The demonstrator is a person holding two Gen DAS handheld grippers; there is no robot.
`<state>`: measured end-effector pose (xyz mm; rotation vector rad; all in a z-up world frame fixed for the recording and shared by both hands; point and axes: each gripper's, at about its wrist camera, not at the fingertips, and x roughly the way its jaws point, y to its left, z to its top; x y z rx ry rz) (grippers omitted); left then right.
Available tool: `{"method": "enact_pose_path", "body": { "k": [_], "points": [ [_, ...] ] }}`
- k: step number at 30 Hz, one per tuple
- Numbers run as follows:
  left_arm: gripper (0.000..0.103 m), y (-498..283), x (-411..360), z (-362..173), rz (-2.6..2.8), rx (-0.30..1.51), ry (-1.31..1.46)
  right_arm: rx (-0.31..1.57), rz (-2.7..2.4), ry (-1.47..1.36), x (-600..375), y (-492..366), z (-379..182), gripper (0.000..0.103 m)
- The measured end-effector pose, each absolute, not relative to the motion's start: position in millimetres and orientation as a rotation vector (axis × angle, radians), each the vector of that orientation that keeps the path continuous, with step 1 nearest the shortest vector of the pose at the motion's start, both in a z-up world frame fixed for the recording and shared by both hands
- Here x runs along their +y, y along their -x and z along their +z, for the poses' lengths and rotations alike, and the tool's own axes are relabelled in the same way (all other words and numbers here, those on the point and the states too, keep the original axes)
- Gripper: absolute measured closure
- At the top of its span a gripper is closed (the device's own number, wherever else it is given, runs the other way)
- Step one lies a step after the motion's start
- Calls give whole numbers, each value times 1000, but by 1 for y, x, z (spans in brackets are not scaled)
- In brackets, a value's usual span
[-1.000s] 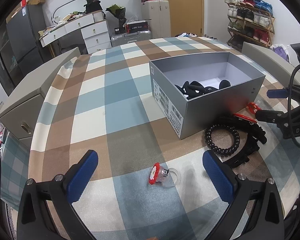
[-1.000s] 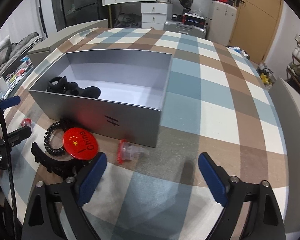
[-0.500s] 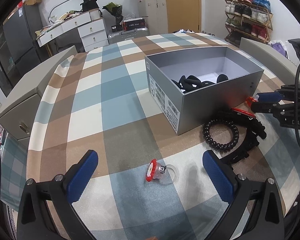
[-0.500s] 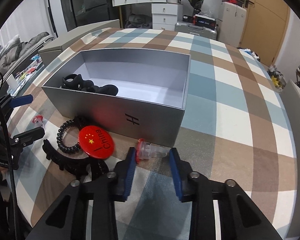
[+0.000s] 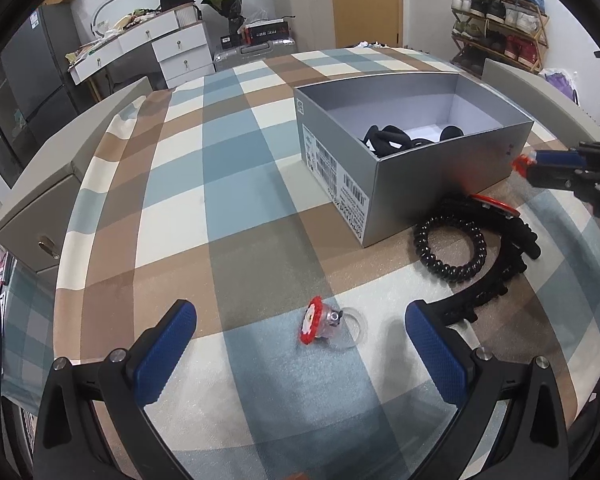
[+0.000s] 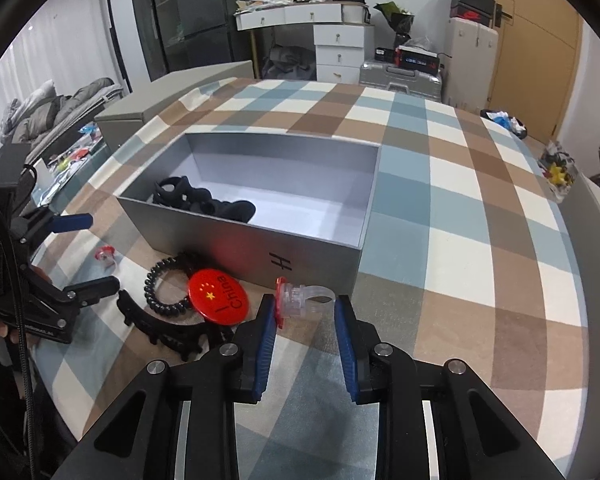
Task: Organize jewelry
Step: 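Grasp the red-and-clear pacifier item with the left gripper while the right holds the ring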
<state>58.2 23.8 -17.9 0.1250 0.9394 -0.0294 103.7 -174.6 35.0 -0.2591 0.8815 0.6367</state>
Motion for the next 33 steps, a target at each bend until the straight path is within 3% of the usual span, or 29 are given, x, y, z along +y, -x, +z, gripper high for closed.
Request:
{"method": "enact_pose_path", "body": {
  "k": [6,11,15,22,33],
  "points": [
    [2,-58,26,-20,-59,958,-116,871,640,253,-175,-103,39,75],
    [19,-56,23,-21,-92,957,-137,869,644,254,-176,-102,40,75],
    [26,-54,23,-19,-103,960,-133,866,647,257,-176,-101,41,75],
    [78,-53,24,-17,-153,966,-103,865,649,259,-176,-100,41,75],
    [78,-54,27,-11,-152,934,-84,879,647,273,-173,-100,36,75]
  ]
}}
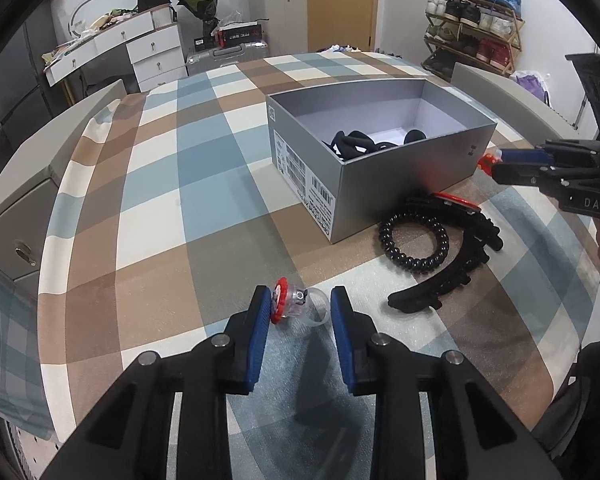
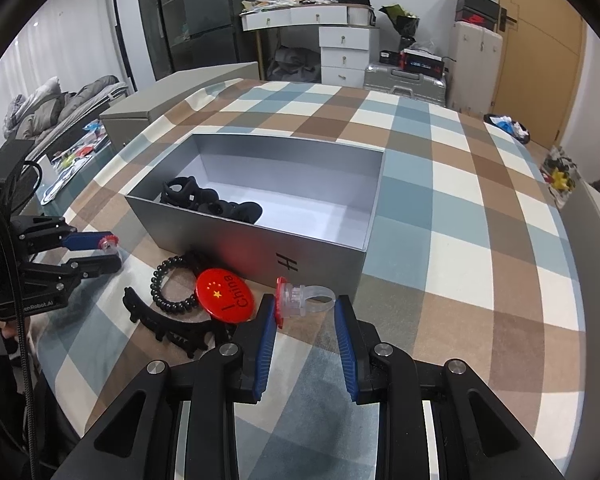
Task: Organize jewelry
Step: 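Grasp the red-and-clear pacifier item with the left gripper while the right holds the ring, then carry both held items into the grey box and open both grippers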
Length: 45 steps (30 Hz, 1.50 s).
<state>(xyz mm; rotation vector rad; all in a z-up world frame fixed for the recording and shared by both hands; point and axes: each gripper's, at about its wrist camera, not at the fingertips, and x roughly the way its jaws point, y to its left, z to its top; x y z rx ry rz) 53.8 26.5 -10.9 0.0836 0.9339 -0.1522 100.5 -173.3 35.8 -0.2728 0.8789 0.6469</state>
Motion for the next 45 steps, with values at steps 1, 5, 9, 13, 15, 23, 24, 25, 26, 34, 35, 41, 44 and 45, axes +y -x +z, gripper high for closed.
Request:
{"method": "enact_pose_path", "body": {
  "k": [1,5,9,13,15,23,24,25,26,34,35,41,44,45],
  "points": [
    [78,-54,27,-10,-149,928,-79,880,646,273,-173,-101,35,75],
    [78,-52,26,-3,-149,900,-77,870,651,268,-174,-99,39,75],
    [78,-48,22,9,-150,842,-64,852,656,256,-175,-97,45,75],
    [78,-46,15,21,-153,787,-65,831,666,229,-178,-95,53,75],
    [78,-47,13,24,-150,768,-63,820,660,217,-179,-95,57,75],
    [78,-57,1,29,-140,715,-32,759,628,134,-183,-99,69,75],
    [78,-59,-1,29,-140,710,-33,754,628,121,-183,-100,71,75],
    [78,-61,-2,29,-136,707,-33,749,626,111,-184,-101,73,75],
    [78,-63,-3,29,-132,706,-29,745,626,103,-185,-102,74,75],
    [78,-80,-6,31,-105,692,33,743,657,54,-180,-118,79,75],
    [78,-81,-8,33,-97,685,23,745,658,53,-178,-120,78,75],
    [78,-93,-14,37,-74,677,-1,762,677,23,-176,-127,70,75],
    [78,-99,-15,37,-66,678,-11,768,665,18,-177,-129,65,75],
    [78,-101,-15,37,-62,678,-15,769,660,11,-177,-130,65,75]
  ]
}}
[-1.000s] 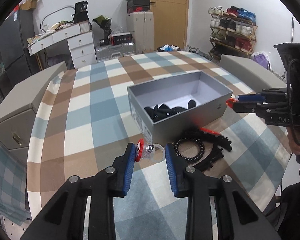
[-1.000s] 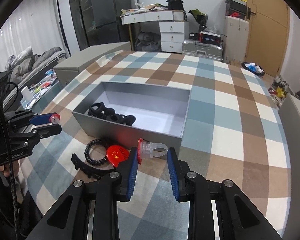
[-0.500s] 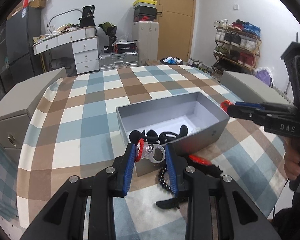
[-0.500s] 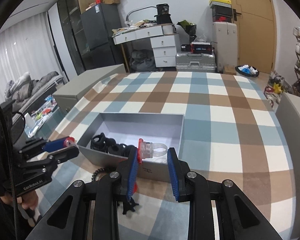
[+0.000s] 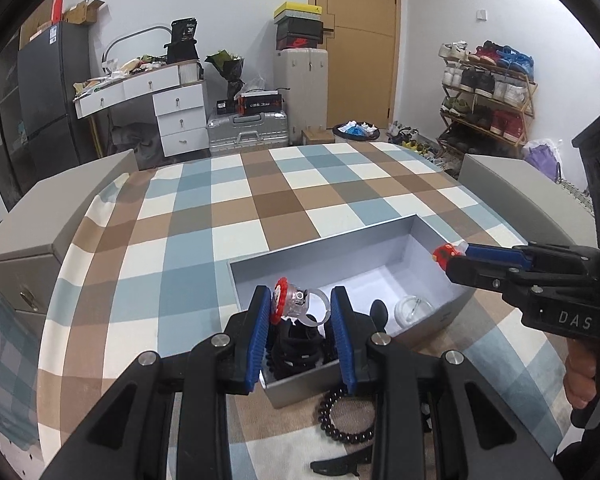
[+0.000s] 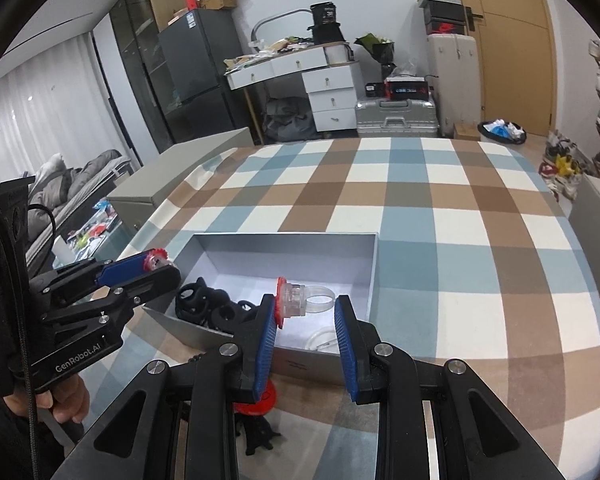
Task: Organize jewelry
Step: 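Carry both held items into the grey box and open both grippers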
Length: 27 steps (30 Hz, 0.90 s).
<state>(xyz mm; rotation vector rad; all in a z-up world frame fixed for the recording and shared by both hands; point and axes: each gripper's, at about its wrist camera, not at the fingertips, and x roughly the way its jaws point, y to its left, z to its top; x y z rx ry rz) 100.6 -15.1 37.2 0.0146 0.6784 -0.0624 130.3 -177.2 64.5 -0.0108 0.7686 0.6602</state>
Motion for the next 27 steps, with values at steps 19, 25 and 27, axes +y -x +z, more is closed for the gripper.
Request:
{"method": "enact_pose_path", "body": {
  "k": [19,25,27],
  "points": [
    [78,-124,-16,24,-22,723,-13,754,614,-44,-177,-134,56,74],
    [77,-125,-19,23,-42,743,-4,741,626,-21,-175,-132,58,69],
    [75,-126,-19,24,-49,754,3,736,637,-30,-177,-131,59,61]
  ]
}}
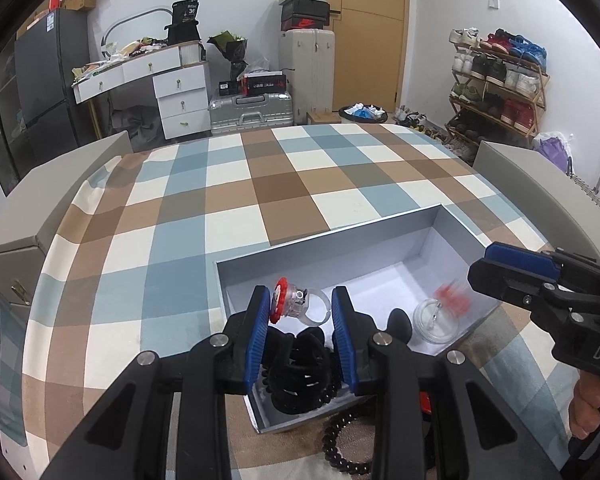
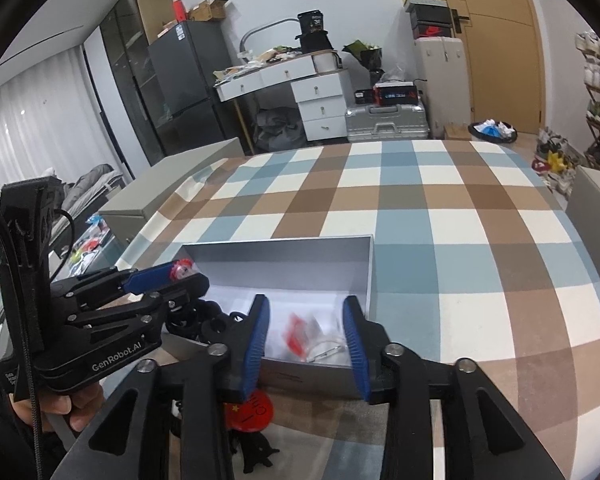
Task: Organize jewelry
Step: 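Carry both held items into the grey box and open both grippers, then move the right gripper to the red flag badge and grasp it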
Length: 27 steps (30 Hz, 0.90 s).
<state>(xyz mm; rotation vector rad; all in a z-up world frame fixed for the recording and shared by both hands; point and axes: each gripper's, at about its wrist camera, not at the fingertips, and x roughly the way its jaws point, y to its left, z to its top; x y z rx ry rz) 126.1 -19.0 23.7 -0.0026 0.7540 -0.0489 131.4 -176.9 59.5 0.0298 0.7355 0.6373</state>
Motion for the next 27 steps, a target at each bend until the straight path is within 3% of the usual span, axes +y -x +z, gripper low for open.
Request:
{"method": "enact_pose_path", "body": {
  "k": [2,6,8,11,14,27],
  "points": [
    [58,-124,-20,25,-68,753,8,730,642,-33,-178,-131,62,55],
    [37,-114,-25,32,-90,719,-14,714,633,-40,-184,-130,68,41],
    [27,-109,-28,33,-88,712,-34,717,638,-50,-188,-130,70,19],
    [15,-100,-28,33,-89,701,-48,727,640,-42,-191,-127,73,1],
    [1,-90,-26,29,-85,710,-47,751,630,4,-192,-122,74,0],
    [1,-69,-22,9,-65,780,-81,868,631,194,-179,-102,44,0]
  ]
}}
